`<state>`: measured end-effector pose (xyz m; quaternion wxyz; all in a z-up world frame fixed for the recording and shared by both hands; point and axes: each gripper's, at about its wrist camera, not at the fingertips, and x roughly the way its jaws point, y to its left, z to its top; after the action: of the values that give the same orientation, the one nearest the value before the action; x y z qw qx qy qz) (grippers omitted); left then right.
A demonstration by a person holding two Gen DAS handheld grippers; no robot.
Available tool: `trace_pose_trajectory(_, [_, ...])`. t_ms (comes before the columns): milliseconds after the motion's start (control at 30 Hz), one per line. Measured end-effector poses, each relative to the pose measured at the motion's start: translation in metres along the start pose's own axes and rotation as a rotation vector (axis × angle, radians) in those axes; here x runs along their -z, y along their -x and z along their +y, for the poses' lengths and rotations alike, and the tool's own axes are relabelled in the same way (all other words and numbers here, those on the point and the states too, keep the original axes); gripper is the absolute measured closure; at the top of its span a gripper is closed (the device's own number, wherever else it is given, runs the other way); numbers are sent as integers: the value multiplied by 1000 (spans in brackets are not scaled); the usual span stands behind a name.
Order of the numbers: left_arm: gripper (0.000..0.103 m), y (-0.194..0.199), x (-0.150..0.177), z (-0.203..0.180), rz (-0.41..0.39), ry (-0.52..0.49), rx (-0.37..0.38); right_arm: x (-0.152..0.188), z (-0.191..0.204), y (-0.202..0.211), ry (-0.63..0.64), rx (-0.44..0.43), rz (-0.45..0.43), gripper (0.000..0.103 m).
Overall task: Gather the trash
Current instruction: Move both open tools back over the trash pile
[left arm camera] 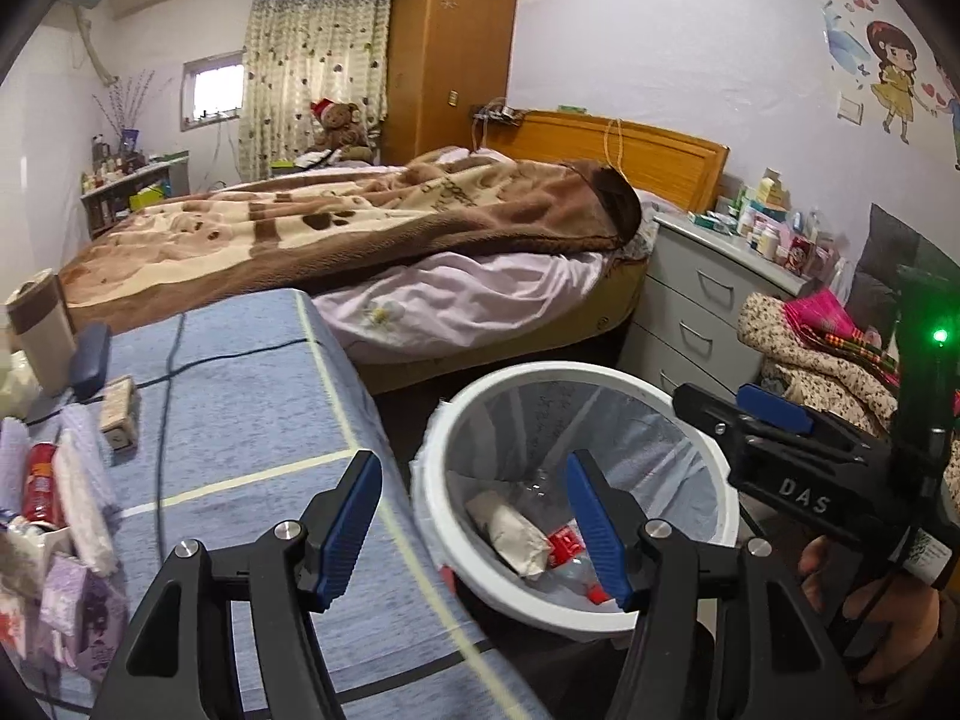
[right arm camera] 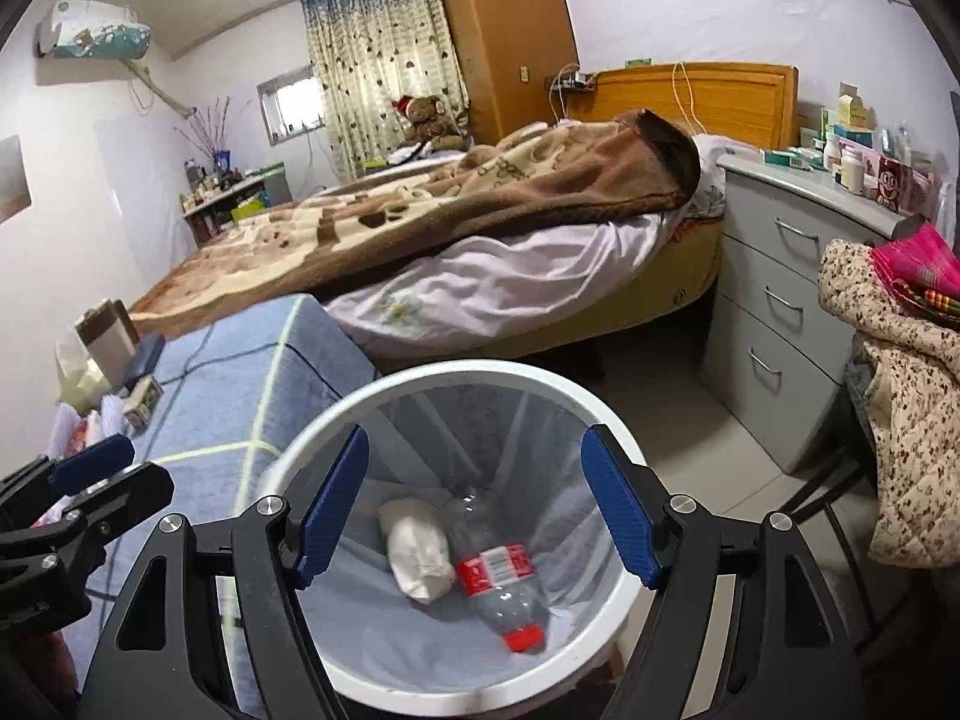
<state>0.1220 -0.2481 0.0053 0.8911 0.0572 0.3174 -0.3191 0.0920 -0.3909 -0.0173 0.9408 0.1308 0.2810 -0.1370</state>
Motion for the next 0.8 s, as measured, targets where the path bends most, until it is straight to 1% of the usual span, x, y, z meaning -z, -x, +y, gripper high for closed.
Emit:
trace_pose_trajectory(100, [40,12,1,12,-13,19,-15,-2,11,4,7,-12,-15,28])
trace_pose_trajectory(200, [40,27,4,27,-29,32,-53,-3,22,8,16,-26,-31,28])
trace_pose_trajectory(300, [40,41,7,42,-43,45,-81,-3,36,8,22,-60,-39,28])
trace_pose_trajectory(400, [40,58,13,66,-61,75,-119,-1,53,6,40,-91,-40,28])
trace_pose_trajectory(800, [39,110,38,156,-97,197,-290,15,130,-13,109,-251,29,28])
